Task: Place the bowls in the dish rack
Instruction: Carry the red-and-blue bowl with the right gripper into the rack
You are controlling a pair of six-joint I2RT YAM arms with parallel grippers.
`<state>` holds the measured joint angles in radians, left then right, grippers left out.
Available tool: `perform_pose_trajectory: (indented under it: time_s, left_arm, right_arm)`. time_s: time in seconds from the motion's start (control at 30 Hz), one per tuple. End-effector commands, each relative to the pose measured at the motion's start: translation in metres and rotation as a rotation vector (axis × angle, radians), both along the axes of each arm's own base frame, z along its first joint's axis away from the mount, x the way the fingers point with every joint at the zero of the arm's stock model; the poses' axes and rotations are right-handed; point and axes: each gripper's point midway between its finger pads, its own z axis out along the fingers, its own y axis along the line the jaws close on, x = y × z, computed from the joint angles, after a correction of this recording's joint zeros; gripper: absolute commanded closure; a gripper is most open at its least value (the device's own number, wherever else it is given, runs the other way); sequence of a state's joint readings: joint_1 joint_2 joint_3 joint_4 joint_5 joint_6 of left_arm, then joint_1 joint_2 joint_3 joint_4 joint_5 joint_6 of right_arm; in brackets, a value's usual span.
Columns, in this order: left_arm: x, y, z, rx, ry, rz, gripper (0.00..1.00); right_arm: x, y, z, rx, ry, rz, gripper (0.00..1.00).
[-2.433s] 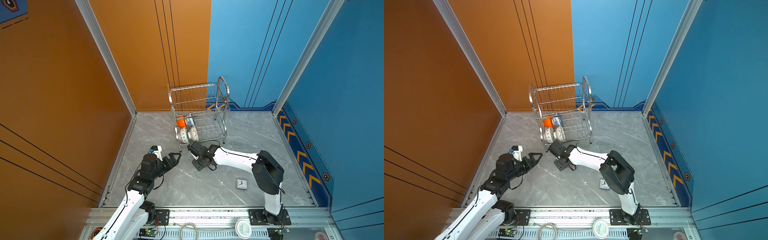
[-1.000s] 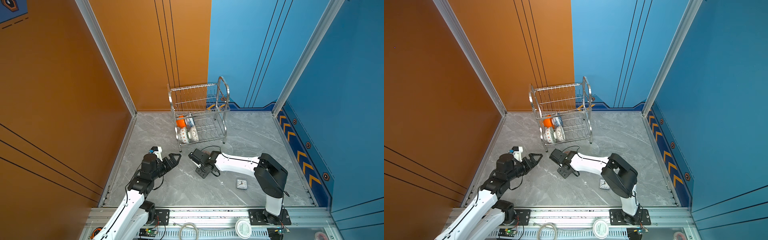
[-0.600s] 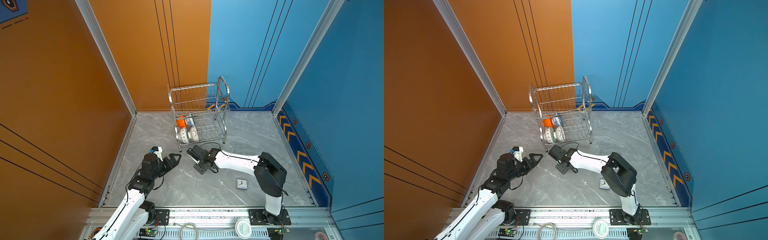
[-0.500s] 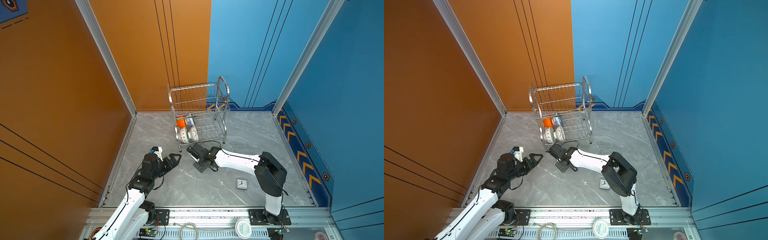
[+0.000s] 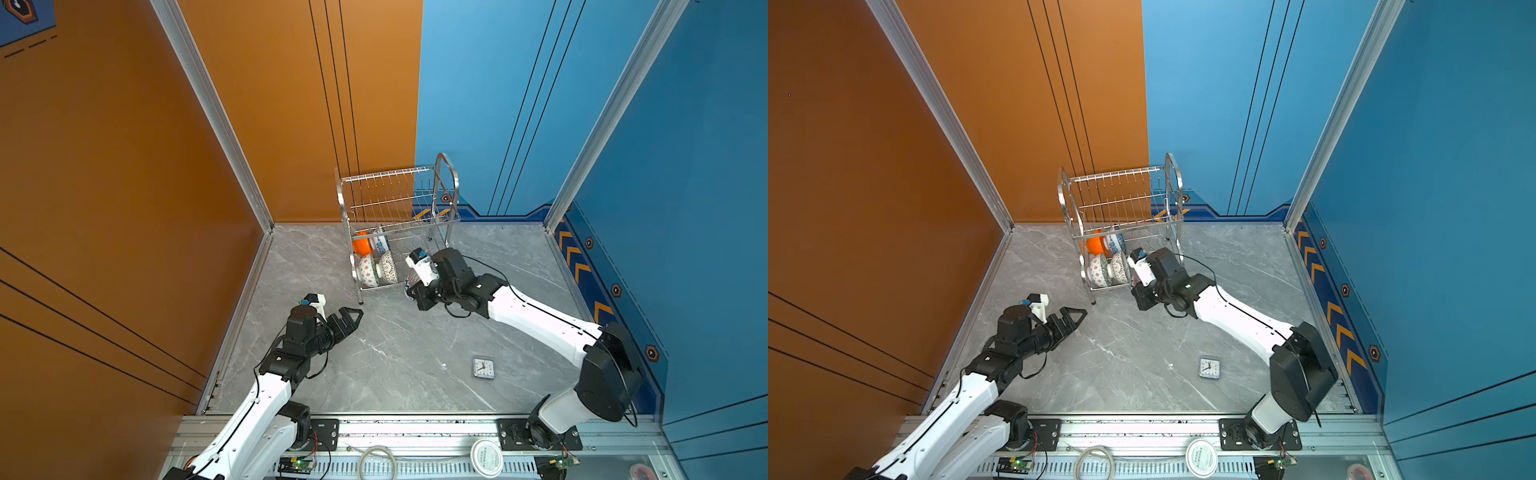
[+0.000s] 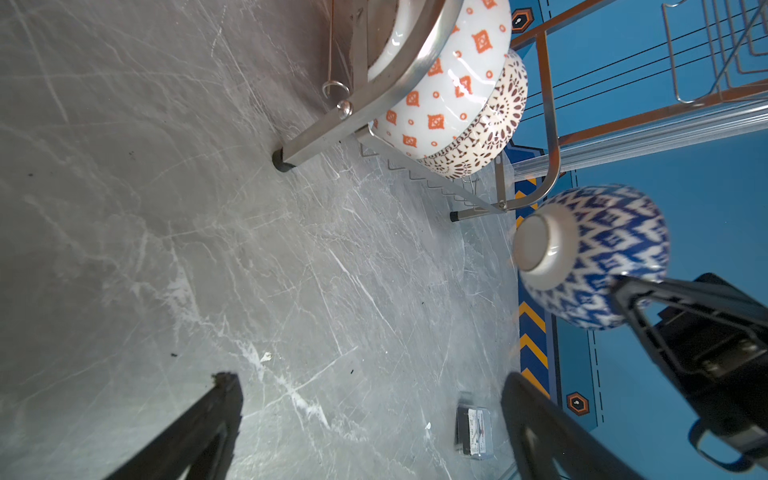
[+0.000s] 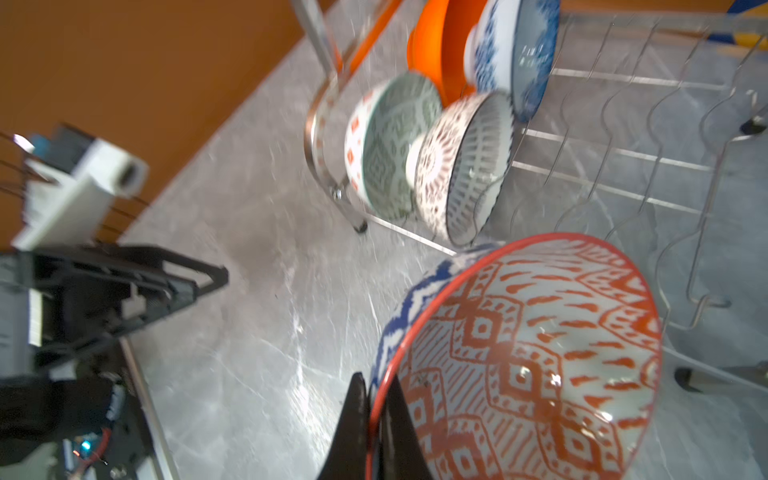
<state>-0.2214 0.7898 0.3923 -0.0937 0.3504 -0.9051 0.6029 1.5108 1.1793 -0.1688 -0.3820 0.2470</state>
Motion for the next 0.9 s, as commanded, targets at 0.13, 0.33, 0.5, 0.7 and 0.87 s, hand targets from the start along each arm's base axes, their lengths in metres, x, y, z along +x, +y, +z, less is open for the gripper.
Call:
perform_pose_trajectory:
  time_s: [0.13,0.33,0.5,0.7,0.87]
  left_arm:
    - [0.014,-0.003,0.020,0.010,-0.065,-0.021,0.02]
    - [0.017,-0.002,0.020,0.023,-0.064,-0.023,0.02]
    - [0.021,-0.001,0.019,0.030,-0.060,-0.023,0.02]
    - [0.024,0.000,0.017,0.029,-0.055,-0.021,0.02]
    - [0.026,0.002,0.015,0.030,-0.048,-0.020,0.02]
  right_arm:
    - [0.030,0.011,0.049,0.443,0.019,0.096,1.00]
    - [0.050,0.012,0.045,0.555,0.044,0.101,1.00]
    - [0.063,0.013,0.041,0.639,0.066,0.105,1.00]
    - [0.080,0.018,0.028,0.666,0.090,0.103,1.00]
    - [0.089,0.023,0.017,0.670,0.109,0.105,1.00]
